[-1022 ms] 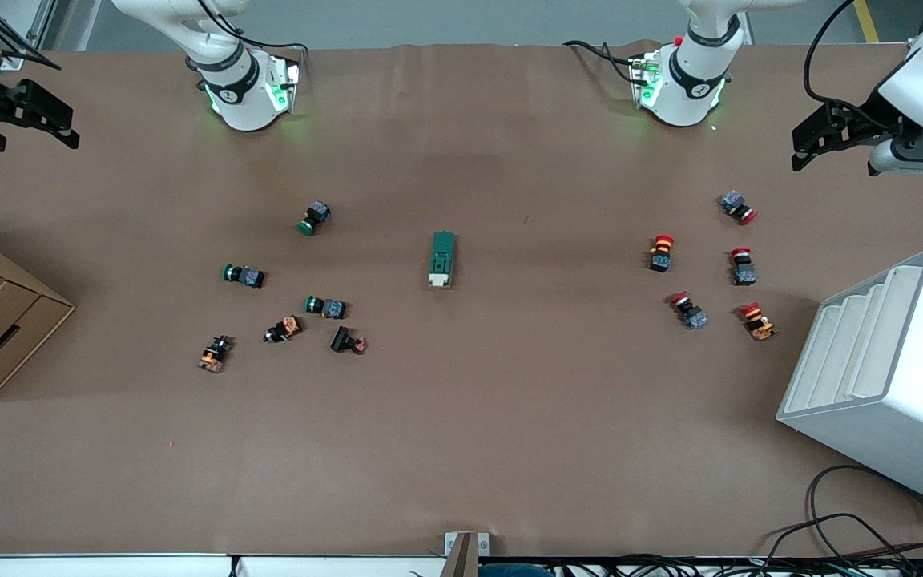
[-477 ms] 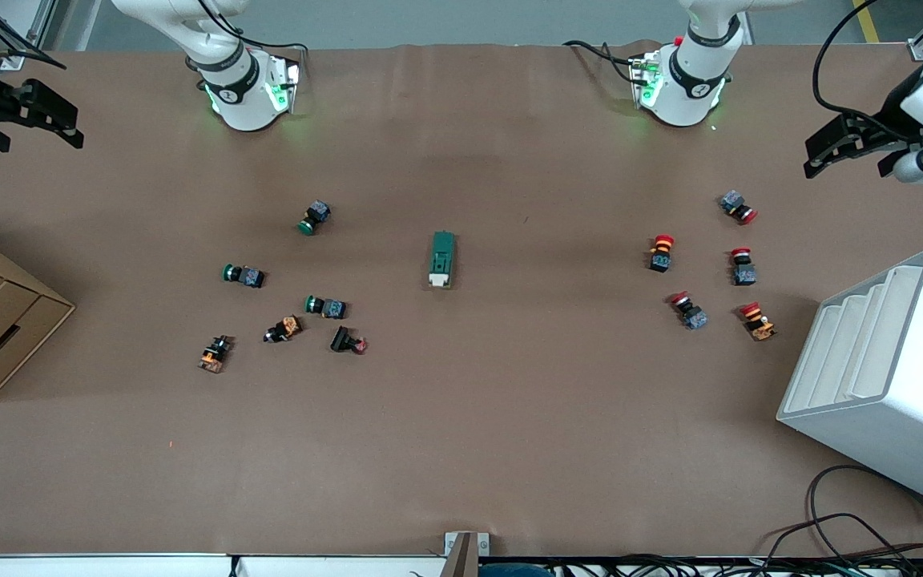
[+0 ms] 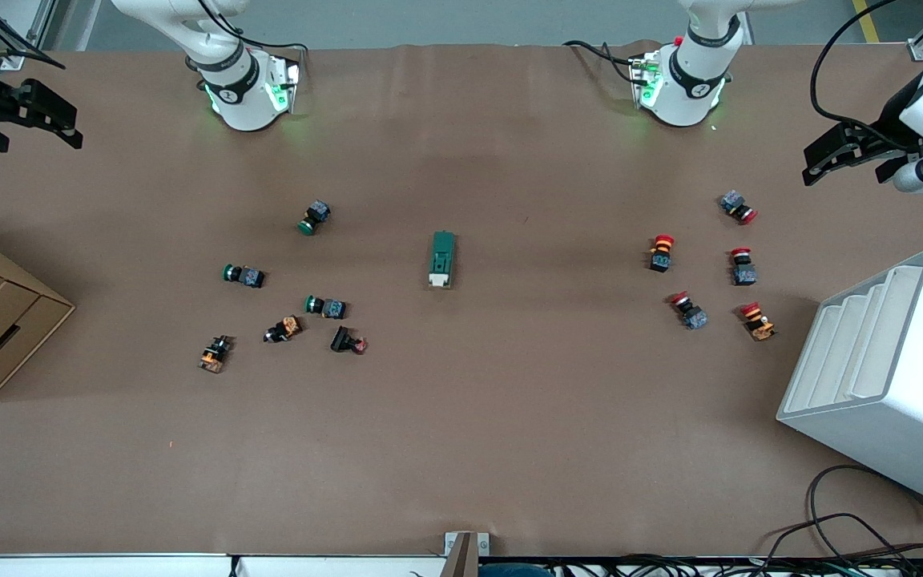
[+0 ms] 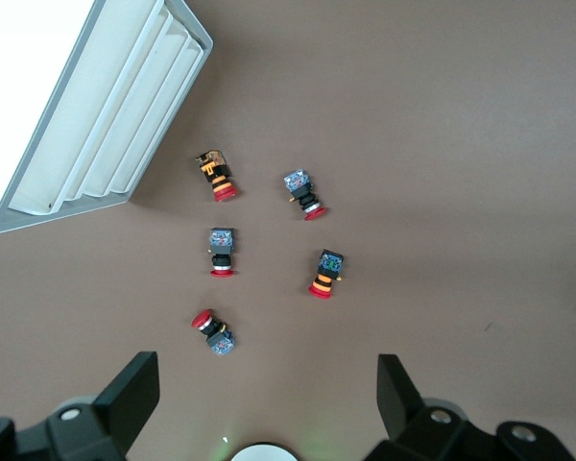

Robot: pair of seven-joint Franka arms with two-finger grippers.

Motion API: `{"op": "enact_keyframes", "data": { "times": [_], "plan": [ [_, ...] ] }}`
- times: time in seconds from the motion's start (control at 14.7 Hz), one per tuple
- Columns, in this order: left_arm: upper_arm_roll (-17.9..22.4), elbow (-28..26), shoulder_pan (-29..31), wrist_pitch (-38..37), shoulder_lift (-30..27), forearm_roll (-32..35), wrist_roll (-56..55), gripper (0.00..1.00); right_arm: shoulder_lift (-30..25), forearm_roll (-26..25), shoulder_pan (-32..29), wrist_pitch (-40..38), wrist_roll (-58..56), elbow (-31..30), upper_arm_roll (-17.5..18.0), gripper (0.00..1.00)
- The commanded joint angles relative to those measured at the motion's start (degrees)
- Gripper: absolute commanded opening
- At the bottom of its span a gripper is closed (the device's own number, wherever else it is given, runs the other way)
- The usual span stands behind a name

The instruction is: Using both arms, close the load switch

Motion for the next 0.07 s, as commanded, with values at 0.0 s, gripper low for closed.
{"op": "enact_keyframes", "data": {
  "times": [0.0],
  "plan": [
    [-0.3,0.9,0.3,-0.2,0.2,0.2,1.1,1.00,-0.3,-0.2,0.0,-0.4,0.7,1.2,-0.1,1.00]
  ]
}}
